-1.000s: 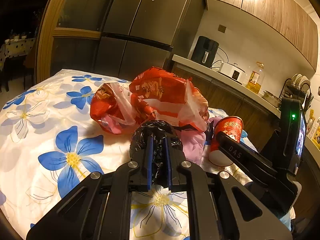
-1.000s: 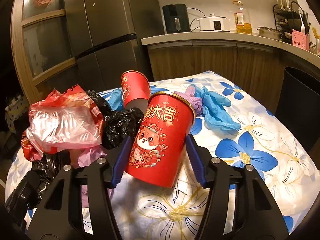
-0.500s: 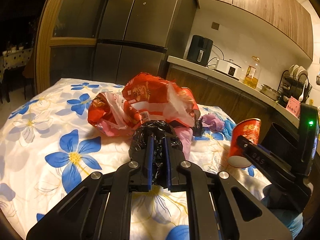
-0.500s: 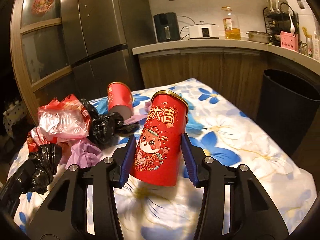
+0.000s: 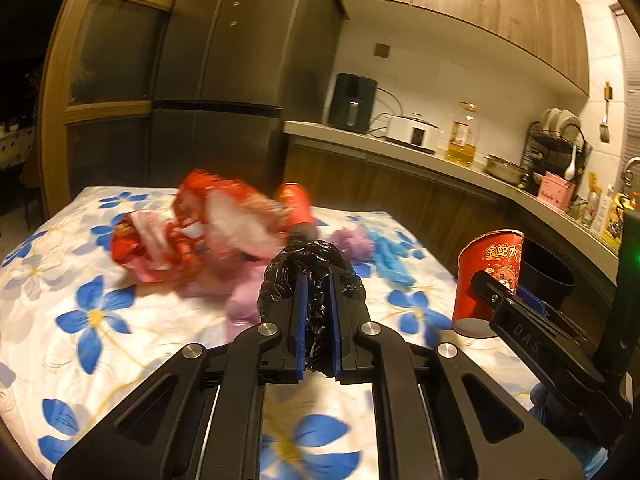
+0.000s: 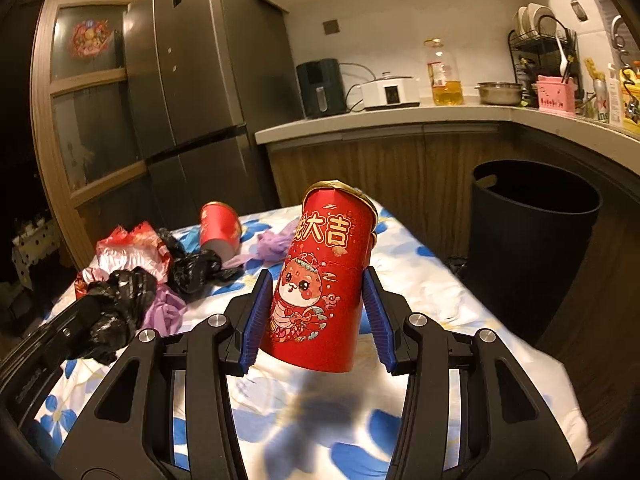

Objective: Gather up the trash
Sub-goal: 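Carry the black bag and red cup over the bin and lower them inside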

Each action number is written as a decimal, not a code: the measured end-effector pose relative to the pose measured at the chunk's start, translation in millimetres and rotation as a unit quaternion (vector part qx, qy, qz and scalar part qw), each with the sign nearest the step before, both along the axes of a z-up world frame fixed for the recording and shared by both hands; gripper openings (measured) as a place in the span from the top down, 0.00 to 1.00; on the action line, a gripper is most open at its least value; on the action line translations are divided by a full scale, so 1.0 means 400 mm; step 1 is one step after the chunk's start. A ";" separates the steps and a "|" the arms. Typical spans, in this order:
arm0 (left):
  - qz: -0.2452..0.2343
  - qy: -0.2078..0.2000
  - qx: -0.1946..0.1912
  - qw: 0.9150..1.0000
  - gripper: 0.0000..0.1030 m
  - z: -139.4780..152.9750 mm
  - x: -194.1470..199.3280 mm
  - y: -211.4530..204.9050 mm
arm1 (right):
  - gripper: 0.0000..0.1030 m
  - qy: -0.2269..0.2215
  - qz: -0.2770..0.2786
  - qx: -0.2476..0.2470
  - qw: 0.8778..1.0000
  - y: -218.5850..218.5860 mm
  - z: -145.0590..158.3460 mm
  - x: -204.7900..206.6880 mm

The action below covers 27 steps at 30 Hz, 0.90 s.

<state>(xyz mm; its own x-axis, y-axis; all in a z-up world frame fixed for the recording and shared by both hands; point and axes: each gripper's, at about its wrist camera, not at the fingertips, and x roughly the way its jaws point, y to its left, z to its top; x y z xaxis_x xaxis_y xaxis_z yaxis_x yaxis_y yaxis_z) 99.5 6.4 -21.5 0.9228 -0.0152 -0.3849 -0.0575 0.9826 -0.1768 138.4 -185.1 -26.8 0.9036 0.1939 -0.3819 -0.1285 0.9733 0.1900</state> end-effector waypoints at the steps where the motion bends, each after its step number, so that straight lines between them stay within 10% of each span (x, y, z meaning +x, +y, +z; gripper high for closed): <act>1: -0.004 -0.002 0.002 1.000 0.91 0.003 0.004 -0.013 | 0.56 -0.002 -0.002 0.001 1.000 -0.014 0.002 -0.002; 27: -0.176 -0.047 0.036 0.983 0.91 0.093 0.227 -0.498 | 0.56 -0.050 -0.145 -0.026 0.988 -0.411 0.073 0.034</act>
